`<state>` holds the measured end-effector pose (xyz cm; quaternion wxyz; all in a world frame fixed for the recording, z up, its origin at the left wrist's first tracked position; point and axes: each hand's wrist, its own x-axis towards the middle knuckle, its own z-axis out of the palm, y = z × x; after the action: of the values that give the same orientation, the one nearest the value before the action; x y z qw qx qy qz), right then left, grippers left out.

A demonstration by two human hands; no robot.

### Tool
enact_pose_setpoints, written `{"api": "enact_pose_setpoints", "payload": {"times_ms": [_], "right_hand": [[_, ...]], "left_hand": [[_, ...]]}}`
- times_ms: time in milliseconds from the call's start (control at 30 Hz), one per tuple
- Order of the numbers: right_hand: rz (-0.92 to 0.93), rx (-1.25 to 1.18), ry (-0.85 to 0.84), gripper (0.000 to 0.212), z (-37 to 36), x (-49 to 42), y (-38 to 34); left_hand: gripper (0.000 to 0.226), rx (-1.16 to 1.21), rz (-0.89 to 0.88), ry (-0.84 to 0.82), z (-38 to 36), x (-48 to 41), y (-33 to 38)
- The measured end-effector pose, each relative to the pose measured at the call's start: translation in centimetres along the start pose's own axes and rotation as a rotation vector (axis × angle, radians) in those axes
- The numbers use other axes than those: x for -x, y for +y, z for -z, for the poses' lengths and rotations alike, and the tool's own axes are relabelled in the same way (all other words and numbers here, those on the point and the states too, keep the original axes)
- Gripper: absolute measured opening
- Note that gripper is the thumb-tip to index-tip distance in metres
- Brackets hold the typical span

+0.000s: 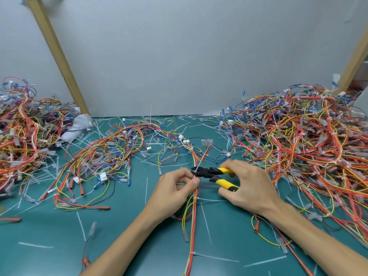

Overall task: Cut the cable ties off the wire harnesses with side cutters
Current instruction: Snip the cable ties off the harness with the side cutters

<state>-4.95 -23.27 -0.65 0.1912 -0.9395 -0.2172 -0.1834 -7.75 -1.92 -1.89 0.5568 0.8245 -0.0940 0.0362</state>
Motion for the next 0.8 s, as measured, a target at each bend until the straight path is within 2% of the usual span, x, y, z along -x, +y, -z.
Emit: {"api": "enact_pose_setpoints", "payload": {"times_ms": [567, 800], "right_hand": [[-0.011, 0.003, -0.007, 0.033, 0.05, 0.03, -0.10], [0.071, -0.008, 0.087, 0.043, 0.12, 0.08, -0.10]], "left_hand": [[0.017, -0.015, 0.002, 0.002, 0.04, -0.02, -0.07], [0.016, 0.007, -0.003, 0.007, -0.04, -0.03, 0.12]]}}
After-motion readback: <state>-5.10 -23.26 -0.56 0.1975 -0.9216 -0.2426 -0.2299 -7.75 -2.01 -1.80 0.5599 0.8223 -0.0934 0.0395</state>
